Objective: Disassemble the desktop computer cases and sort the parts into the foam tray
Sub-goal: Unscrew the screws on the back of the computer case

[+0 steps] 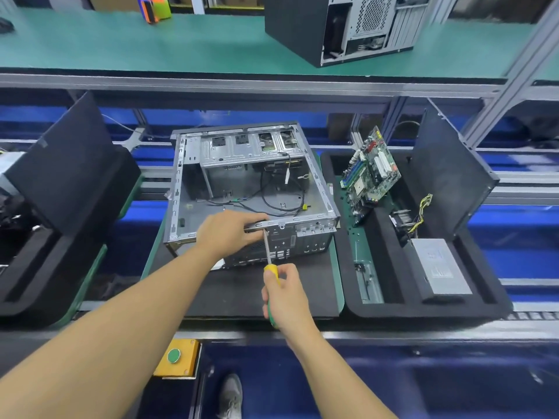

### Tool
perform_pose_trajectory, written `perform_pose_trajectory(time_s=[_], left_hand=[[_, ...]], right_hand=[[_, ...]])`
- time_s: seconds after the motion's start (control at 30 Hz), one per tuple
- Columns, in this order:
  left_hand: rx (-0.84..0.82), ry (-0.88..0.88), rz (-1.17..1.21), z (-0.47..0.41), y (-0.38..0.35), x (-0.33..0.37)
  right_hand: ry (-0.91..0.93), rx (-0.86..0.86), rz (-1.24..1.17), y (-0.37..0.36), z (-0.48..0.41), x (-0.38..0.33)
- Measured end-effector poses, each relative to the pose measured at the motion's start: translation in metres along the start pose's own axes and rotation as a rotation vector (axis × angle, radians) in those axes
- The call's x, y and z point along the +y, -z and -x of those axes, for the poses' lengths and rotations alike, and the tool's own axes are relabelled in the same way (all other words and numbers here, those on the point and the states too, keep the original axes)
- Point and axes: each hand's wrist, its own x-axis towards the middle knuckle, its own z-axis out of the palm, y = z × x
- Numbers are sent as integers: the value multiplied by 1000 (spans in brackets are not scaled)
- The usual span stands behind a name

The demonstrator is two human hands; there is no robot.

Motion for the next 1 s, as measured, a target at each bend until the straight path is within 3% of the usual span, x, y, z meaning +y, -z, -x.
perform_pose_trajectory(time_s=[0.37,0.83,1.0], left_hand=[[35,1,6,-1,1,1],[-18,-8,5,-4,0,-2],[-65,15,-14,-3,1,-1]], right_hand=[[-54,-37,-54,5,-6,7],[-287,-339,-705,23,-13,5],[-367,-374,-614,26,-15,-11]])
